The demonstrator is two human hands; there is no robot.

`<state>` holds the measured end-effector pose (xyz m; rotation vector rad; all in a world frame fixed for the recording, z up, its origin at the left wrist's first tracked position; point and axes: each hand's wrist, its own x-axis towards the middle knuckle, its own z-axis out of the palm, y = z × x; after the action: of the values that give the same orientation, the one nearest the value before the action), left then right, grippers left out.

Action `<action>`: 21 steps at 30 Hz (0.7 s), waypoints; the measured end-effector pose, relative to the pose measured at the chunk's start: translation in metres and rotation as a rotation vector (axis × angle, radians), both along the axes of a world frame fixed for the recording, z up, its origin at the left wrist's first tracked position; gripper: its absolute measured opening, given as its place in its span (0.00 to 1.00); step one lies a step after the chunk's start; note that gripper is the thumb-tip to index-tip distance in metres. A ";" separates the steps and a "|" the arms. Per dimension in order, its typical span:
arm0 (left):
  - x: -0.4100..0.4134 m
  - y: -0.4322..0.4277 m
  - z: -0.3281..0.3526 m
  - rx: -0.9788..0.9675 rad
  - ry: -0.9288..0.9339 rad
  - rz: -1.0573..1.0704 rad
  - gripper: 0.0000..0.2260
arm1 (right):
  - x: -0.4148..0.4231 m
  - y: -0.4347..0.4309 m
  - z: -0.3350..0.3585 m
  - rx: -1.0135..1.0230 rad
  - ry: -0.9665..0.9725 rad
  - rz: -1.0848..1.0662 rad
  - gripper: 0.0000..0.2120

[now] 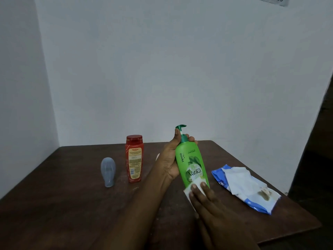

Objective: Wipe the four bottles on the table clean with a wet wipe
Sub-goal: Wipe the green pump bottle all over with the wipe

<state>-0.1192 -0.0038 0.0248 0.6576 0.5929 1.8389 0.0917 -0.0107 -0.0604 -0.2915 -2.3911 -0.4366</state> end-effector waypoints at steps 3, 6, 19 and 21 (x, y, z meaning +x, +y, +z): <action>-0.002 0.000 -0.001 0.007 0.043 0.012 0.18 | 0.012 0.015 -0.024 -0.196 -0.100 -0.078 0.28; -0.005 0.003 -0.003 0.056 0.062 -0.018 0.28 | 0.038 0.037 -0.035 -0.863 -0.032 -0.083 0.19; -0.003 0.001 0.000 0.098 0.149 0.025 0.25 | -0.010 -0.024 0.041 -1.526 1.164 0.147 0.03; -0.002 0.000 0.001 0.096 0.157 0.039 0.26 | -0.027 -0.026 0.032 -1.452 1.062 0.130 0.09</action>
<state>-0.1215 -0.0036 0.0254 0.8657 0.6266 1.8725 0.0644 -0.0363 -0.0282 -0.7255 -1.2300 1.2819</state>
